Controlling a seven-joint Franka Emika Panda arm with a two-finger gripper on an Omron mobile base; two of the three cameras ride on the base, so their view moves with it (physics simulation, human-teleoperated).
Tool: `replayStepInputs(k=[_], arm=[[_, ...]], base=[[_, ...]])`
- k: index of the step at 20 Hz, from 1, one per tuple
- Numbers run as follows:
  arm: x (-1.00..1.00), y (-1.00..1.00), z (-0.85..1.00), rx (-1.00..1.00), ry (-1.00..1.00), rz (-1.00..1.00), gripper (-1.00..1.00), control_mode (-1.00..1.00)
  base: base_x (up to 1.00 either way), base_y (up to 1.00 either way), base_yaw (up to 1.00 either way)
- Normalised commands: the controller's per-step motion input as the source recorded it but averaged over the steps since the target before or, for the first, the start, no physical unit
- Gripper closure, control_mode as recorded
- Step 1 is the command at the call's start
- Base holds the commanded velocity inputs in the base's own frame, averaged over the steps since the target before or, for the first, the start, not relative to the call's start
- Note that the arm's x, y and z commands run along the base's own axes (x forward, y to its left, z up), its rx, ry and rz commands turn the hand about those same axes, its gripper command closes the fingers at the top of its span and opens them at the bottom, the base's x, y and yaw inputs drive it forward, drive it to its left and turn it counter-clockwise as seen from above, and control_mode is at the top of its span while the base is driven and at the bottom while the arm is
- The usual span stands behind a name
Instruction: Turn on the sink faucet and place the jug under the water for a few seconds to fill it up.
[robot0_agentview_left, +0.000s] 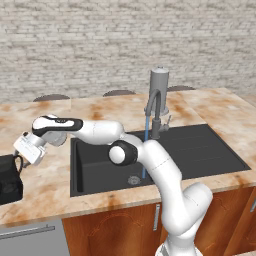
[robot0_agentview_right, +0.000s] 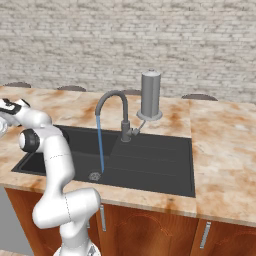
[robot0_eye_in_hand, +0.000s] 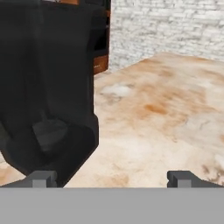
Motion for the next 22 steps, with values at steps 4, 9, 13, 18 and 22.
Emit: replayStepInputs(k=[4, 9, 13, 18, 22], arm=[[0.0, 0.0, 0.03, 0.0, 0.08, 0.0, -1.0, -1.0], [0.0, 0.0, 0.04, 0.0, 0.06, 0.0, -1.0, -1.0], [0.0, -0.08, 0.0, 0.0, 0.0, 0.01, -1.0, -1.0], [0.0, -0.1, 0.0, 0.0, 0.0, 0.01, -1.0, -1.0], [-0.05, -0.12, 0.0, 0.0, 0.0, 0.0, -1.0, -1.0]], base=[[0.0, 0.0, 0.0], [0.0, 0.0, 0.0], [0.0, 0.0, 0.0], [0.0, 0.0, 0.0], [0.0, 0.0, 0.0]])
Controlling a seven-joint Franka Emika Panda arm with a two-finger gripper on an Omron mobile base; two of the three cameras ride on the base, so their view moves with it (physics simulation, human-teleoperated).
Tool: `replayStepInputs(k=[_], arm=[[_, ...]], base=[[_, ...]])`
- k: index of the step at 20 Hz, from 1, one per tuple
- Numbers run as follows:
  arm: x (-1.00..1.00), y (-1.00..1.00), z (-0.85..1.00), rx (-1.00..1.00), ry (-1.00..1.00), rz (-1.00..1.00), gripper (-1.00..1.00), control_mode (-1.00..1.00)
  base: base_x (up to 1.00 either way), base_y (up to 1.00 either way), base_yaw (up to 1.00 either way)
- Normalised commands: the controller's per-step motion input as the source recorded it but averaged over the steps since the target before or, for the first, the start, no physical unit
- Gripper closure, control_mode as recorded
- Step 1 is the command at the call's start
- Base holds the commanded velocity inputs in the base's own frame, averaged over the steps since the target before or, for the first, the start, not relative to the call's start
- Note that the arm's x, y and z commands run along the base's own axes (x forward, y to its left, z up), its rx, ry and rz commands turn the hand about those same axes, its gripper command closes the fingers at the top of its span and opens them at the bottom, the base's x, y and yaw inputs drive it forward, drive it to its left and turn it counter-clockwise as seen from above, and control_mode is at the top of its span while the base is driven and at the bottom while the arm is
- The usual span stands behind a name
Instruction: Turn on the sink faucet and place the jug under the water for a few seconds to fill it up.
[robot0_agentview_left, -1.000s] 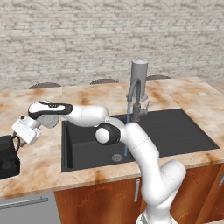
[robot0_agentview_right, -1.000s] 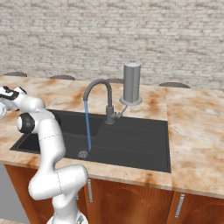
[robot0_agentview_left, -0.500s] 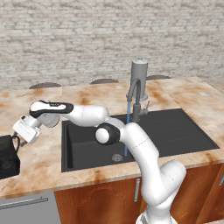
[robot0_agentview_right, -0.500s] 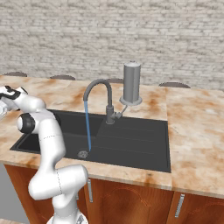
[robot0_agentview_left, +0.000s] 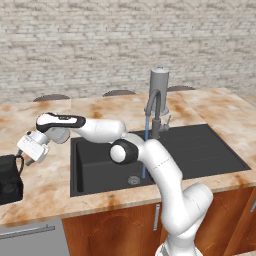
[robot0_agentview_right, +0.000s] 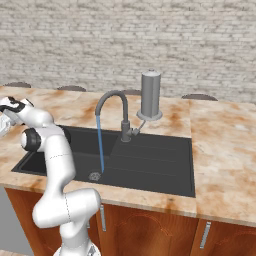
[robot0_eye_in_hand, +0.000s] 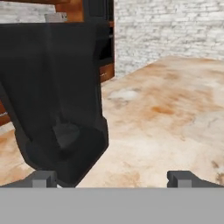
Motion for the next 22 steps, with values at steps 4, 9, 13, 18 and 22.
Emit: replayStepInputs(k=[4, 9, 13, 18, 22], arm=[[-0.2, -0.13, 0.0, 0.0, 0.0, 0.0, -1.0, -1.0], [-0.17, 0.0, 0.06, 0.0, 0.0, 0.0, -1.0, -1.0], [-0.01, 0.0, 0.07, 0.0, 0.03, 0.0, -1.0, -1.0], [0.0, 0.0, 0.05, 0.0, 0.03, 0.0, -1.0, -1.0], [0.0, 0.01, 0.02, 0.0, 0.04, 0.0, -1.0, -1.0]], base=[[0.0, 0.0, 0.0], [0.0, 0.0, 0.0], [0.0, 0.0, 0.0], [0.0, 0.0, 0.0], [0.0, 0.0, 0.0]])
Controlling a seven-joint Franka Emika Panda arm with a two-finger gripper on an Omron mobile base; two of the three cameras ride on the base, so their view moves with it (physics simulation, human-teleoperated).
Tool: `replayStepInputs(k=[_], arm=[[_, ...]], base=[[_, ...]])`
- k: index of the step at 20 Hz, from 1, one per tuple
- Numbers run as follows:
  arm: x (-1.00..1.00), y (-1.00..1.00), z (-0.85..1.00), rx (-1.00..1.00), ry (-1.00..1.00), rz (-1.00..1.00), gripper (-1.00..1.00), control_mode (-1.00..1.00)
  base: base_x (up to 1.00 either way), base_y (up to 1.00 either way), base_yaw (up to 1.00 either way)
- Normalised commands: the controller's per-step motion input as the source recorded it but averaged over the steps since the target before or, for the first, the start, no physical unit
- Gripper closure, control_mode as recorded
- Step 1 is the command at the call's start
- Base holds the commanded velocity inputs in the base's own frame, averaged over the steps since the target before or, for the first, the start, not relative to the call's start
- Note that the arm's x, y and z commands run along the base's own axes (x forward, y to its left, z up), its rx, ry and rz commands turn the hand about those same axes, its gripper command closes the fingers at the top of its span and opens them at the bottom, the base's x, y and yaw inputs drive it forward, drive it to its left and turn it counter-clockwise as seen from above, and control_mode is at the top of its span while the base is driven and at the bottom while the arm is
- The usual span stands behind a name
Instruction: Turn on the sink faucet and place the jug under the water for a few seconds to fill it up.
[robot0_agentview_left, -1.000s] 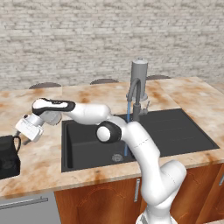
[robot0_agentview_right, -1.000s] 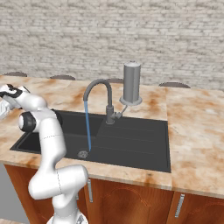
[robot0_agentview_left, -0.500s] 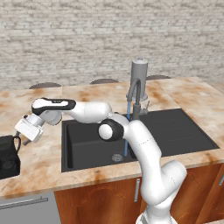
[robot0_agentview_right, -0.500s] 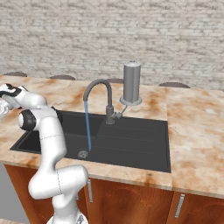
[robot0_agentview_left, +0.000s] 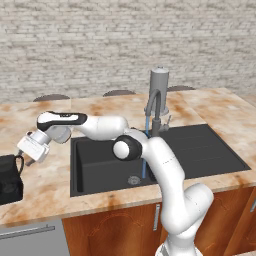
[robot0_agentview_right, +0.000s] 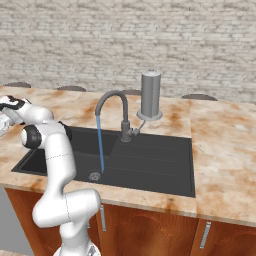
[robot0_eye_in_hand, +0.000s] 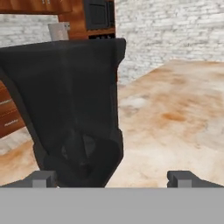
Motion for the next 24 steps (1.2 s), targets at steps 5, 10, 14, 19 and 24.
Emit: replayStepInputs(k=[5, 10, 14, 19, 24], arm=[[0.0, 0.09, 0.0, 0.0, 0.08, -0.02, -1.0, -1.0], [0.0, 0.15, 0.0, 0.0, 0.1, -0.04, -1.0, -1.0], [0.0, 0.19, 0.0, 0.0, 0.09, -0.04, -1.0, -1.0], [0.0, 0.16, 0.0, 0.0, 0.09, -0.04, -1.0, -1.0], [0.0, 0.16, 0.0, 0.0, 0.08, -0.03, -1.0, -1.0]], base=[[0.0, 0.0, 0.0], [0.0, 0.0, 0.0], [0.0, 0.0, 0.0], [0.0, 0.0, 0.0], [0.0, 0.0, 0.0]])
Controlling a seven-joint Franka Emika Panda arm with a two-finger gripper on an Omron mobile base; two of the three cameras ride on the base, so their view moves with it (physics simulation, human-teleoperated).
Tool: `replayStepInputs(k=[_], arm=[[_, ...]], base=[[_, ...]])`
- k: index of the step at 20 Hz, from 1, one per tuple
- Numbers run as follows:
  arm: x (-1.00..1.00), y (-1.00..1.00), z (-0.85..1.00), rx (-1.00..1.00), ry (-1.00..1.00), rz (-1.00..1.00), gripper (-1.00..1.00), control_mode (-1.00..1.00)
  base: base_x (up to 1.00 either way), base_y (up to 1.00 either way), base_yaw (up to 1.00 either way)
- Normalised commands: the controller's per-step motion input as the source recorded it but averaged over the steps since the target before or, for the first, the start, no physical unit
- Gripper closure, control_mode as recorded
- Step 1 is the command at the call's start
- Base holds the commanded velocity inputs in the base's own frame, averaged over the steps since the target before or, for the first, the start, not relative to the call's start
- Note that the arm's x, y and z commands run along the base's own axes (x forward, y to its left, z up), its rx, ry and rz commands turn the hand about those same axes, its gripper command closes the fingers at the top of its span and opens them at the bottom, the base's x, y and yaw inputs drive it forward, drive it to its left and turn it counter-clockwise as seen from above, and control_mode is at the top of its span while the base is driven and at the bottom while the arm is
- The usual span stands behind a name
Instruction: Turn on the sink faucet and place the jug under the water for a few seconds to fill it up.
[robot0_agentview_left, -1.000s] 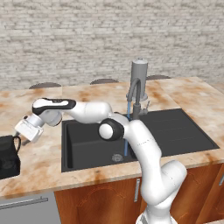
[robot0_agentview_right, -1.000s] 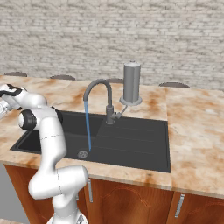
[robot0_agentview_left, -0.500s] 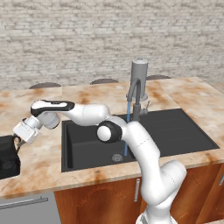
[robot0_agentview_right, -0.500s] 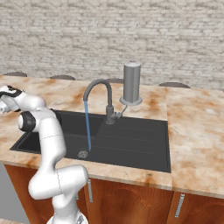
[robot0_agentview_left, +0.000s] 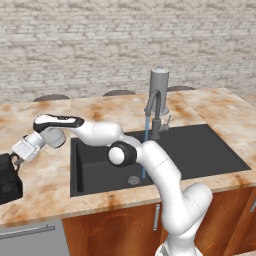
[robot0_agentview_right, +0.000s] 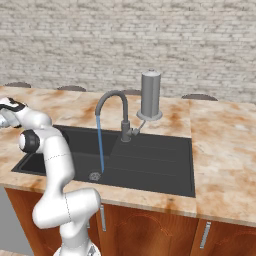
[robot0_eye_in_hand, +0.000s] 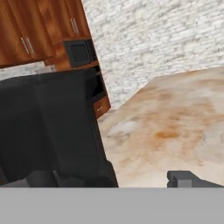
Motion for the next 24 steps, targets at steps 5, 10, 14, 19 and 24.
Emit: replayStepInputs(k=[5, 10, 14, 19, 24], arm=[[0.0, 0.06, 0.0, 0.0, 0.05, -0.01, 1.0, -1.0], [0.0, 0.0, 0.0, 0.0, 0.0, 0.0, 1.0, -1.0], [-0.03, 0.0, 0.0, 0.0, 0.0, 0.0, 1.0, -1.0], [-0.18, 0.0, 0.04, 0.0, 0.0, -0.04, 1.0, -1.0], [-0.37, 0.0, 0.1, 0.0, 0.0, -0.1, 1.0, -1.0]], base=[[0.0, 0.0, 0.0], [0.0, 0.0, 0.0], [0.0, 0.0, 0.0], [0.0, 0.0, 0.0], [0.0, 0.0, 0.0]])
